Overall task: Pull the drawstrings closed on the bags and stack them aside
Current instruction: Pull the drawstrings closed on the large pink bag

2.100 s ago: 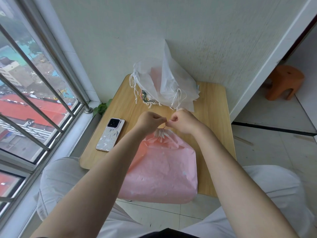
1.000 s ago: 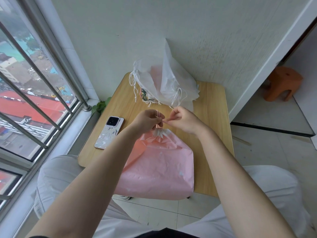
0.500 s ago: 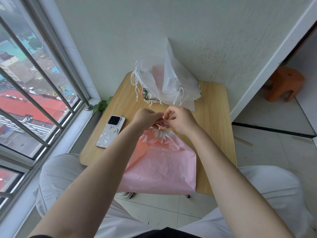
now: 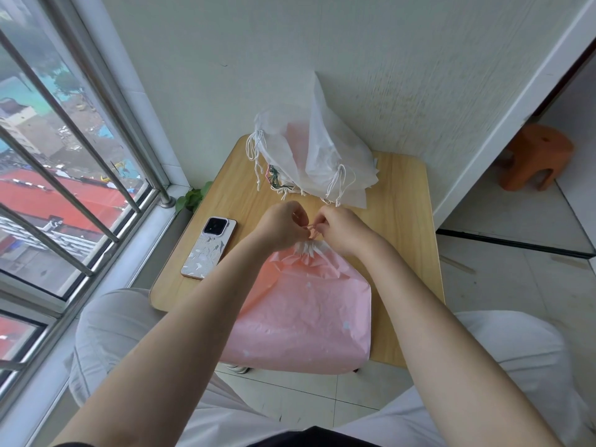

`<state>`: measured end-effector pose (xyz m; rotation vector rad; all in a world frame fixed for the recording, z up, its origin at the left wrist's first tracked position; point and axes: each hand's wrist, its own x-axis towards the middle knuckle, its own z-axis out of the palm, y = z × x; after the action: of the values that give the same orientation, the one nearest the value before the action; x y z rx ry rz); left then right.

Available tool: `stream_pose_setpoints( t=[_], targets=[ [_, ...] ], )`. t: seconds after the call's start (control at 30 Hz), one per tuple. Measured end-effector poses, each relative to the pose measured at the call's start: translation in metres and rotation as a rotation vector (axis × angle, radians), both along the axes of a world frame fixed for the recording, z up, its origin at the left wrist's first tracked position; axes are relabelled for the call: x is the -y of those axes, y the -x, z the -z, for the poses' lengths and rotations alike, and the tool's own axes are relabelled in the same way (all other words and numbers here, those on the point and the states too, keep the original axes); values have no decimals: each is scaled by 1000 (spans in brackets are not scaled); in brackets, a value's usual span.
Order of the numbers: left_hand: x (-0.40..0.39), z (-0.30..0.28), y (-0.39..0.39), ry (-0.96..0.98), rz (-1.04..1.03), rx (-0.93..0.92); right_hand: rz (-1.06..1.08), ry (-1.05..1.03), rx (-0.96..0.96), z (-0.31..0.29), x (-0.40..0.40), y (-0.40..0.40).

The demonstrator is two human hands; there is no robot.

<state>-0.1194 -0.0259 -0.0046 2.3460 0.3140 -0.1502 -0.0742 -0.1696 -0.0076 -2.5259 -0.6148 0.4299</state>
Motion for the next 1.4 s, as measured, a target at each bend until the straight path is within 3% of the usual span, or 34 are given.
stream_pose_setpoints(
  t=[0.2,0.3,0.4,0.8,0.93,1.03,1.2,1.4],
  targets=[
    [1,21,8,-125,36,280,106,-445,-685,7,11,-7],
    [3,29,12,-241,7,444,226,-587,-848,11,14,-8],
    [2,32,13,-206,36,470,290,-620,-897,12,16,-8],
    [7,25,7,-89,-46,275,367,-720,-786,15,13,-9],
    [0,12,4,190,-94,58,358,-681,-726,16,17,-10],
    [-5,5,4,480,-129,-73,393,-557,-541,19,19,-10],
    [-26,12,5,244,-187,-66,562,-347,-179,32,33,-22],
    [-32,25,5,111,-279,-86,554,-335,-65,29,34,-25]
  ],
)
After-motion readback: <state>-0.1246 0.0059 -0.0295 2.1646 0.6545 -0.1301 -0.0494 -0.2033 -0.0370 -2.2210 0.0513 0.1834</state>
